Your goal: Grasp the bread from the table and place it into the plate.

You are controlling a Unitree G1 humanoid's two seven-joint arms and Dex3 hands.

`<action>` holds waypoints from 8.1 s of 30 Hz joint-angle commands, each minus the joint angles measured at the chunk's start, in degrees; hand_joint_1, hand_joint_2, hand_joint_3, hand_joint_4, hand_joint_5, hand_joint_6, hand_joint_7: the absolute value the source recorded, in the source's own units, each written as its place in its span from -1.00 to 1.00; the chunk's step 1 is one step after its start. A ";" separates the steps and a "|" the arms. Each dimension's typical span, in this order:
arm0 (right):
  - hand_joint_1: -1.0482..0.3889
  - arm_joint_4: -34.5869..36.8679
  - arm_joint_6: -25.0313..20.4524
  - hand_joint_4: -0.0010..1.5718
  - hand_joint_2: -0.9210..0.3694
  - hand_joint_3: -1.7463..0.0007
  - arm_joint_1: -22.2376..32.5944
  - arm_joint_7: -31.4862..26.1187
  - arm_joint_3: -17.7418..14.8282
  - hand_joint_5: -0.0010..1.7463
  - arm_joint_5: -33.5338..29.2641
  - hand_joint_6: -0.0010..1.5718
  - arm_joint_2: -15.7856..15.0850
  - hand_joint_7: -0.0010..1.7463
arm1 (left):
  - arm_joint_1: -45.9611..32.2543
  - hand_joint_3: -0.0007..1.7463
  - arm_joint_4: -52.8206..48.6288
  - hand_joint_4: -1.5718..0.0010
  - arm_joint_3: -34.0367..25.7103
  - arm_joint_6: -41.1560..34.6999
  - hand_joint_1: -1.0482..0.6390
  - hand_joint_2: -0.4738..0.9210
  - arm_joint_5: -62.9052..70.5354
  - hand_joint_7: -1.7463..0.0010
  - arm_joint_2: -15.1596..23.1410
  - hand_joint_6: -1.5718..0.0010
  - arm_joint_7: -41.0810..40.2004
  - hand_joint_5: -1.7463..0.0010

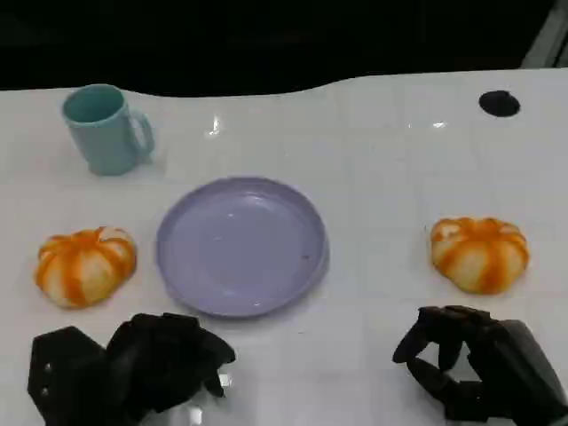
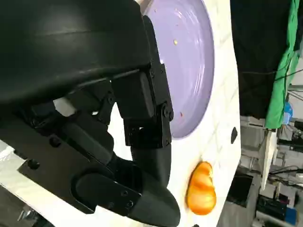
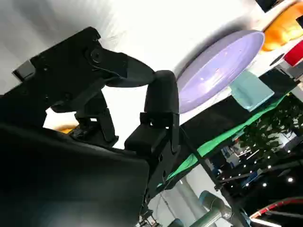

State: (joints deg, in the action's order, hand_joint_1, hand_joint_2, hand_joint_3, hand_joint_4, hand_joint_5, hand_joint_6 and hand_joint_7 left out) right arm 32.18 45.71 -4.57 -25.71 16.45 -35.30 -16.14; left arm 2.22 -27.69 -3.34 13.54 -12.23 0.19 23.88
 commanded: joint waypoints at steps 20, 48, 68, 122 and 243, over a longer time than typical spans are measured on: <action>0.05 -1.09 -0.25 -0.04 -0.38 -0.04 -0.28 -0.12 -0.48 0.91 -0.46 -0.04 -1.00 0.37 | -1.39 -0.70 0.44 -0.16 -0.08 -0.42 -1.00 0.58 0.26 0.55 0.88 -0.93 -0.13 -0.71; -0.14 -9.50 -5.54 -0.42 -1.00 0.84 0.46 1.53 -2.54 -0.49 -2.14 -0.23 -2.66 -0.85 | -0.84 -0.69 -0.51 -0.16 -0.32 0.12 -1.00 0.58 0.05 0.54 0.94 -0.93 0.14 -0.72; -0.13 -23.05 -25.62 -1.00 -0.95 1.00 -0.40 4.92 -4.16 -0.50 -15.11 -0.61 -8.71 -1.00 | -1.12 -0.70 0.22 -0.15 -0.08 -0.24 -1.00 0.58 0.20 0.54 0.88 -0.94 -0.08 -0.74; 0.28 11.04 -29.12 0.22 -0.52 0.22 -20.72 -5.98 6.16 0.90 -11.96 0.31 -5.18 0.22 | -2.86 -0.70 3.13 -0.14 0.44 -1.32 -1.00 0.59 0.57 0.51 0.43 -0.92 -1.06 -0.74; -0.29 14.03 -18.07 0.19 -1.00 0.88 -34.24 10.81 15.45 -0.04 -3.89 -0.76 14.63 -0.98 | -3.01 -0.75 3.59 -0.13 1.76 -1.43 -1.00 0.60 1.14 0.53 -0.45 -0.94 -1.86 -0.74</action>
State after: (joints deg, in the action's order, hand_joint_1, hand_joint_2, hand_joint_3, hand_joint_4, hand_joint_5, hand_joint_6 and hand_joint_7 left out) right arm 46.70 27.14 -38.87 -13.82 32.11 -39.05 -1.06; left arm 0.27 -24.19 -1.45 12.89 -11.53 -0.93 22.66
